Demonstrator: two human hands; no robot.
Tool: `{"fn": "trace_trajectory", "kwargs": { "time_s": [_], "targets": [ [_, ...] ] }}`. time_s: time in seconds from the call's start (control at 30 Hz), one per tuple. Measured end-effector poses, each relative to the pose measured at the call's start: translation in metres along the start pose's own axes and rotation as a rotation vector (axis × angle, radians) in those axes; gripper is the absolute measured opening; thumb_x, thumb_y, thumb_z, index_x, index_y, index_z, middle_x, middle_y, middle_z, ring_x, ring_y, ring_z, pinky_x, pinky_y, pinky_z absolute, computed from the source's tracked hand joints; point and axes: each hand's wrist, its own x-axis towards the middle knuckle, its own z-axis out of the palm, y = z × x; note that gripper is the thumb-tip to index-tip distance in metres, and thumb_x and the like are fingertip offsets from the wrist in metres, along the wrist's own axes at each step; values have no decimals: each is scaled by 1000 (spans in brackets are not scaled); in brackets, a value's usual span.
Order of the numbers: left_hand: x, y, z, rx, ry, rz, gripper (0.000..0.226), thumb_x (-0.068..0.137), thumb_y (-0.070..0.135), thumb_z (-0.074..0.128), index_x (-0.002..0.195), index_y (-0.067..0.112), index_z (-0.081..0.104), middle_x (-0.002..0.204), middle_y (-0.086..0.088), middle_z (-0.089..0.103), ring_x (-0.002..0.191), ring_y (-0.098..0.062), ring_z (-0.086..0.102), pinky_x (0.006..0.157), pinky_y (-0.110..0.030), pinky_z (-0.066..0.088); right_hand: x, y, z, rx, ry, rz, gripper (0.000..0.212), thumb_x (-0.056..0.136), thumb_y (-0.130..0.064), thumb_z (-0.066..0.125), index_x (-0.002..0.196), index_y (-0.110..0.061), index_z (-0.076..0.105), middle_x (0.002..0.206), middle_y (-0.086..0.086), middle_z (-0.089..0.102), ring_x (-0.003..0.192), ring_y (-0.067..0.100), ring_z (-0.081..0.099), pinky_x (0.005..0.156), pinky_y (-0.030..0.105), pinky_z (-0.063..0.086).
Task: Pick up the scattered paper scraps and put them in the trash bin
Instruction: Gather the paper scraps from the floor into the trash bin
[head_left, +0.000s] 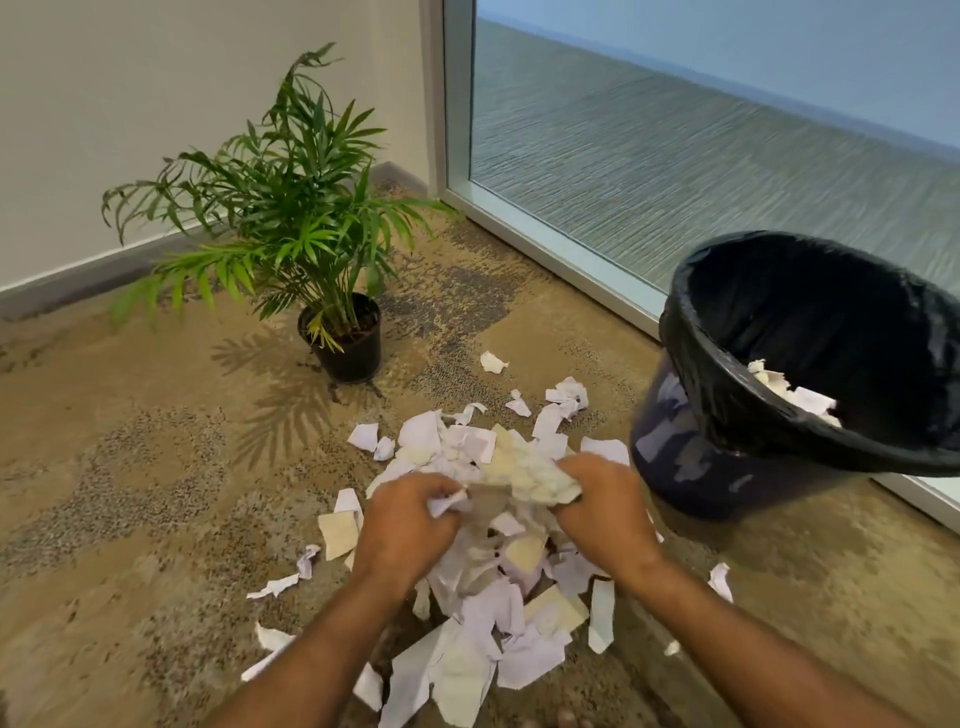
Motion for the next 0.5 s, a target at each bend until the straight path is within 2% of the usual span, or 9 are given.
{"fn": "trace_trajectory", "kwargs": {
  "time_s": [0.07,0.1,0.17,0.2,0.3,0.4,0.5],
  "targets": [
    [4,33,-20,-76,72,51,21,80,19,80,99,27,76,98,13,70,77,-2,64,70,-30,60,7,-11,-36,60,102,0,19,76,-19,81,62,-16,69,58,-8,60,53,5,52,47,21,38],
    [7,51,-30,-104,110,94,21,80,20,80,100,26,77,98,13,70,80,-1,64,72,-29,59,10,-16,-55,115,129,14,16,75,-20,82,65,-17,71,59,-7,62,53,5,54,48,24,42],
    [11,90,-48,-189,161,167,22,79,23,80,100,22,77,99,10,74,88,-7,67,80,-37,60,14,-25,-95,234,189,39,12,75,-23,83,70,-17,74,62,-1,67,56,13,62,50,40,52],
    [12,109,-55,-241,182,189,23,78,23,80,101,21,77,100,8,75,91,-10,69,83,-42,60,17,-27,-117,280,235,49,12,75,-24,83,71,-17,73,62,3,68,56,16,63,51,45,53],
    [19,168,-70,-379,206,270,22,76,22,82,97,22,76,93,9,74,90,-14,70,82,-47,60,25,-21,-183,360,411,83,22,69,-32,85,77,-15,74,70,10,72,59,13,59,55,48,53],
    [29,224,-62,-484,130,336,23,74,22,83,96,24,75,92,8,74,86,-14,72,79,-44,61,30,-7,-242,416,556,115,25,69,-28,86,86,-14,75,88,11,75,72,13,63,66,43,57],
    [38,273,-35,-522,81,371,27,69,23,83,95,23,76,90,6,75,83,-14,72,75,-42,62,39,16,-277,469,612,151,21,70,-18,85,88,-15,74,82,-3,71,73,3,62,64,28,52]
  ]
}}
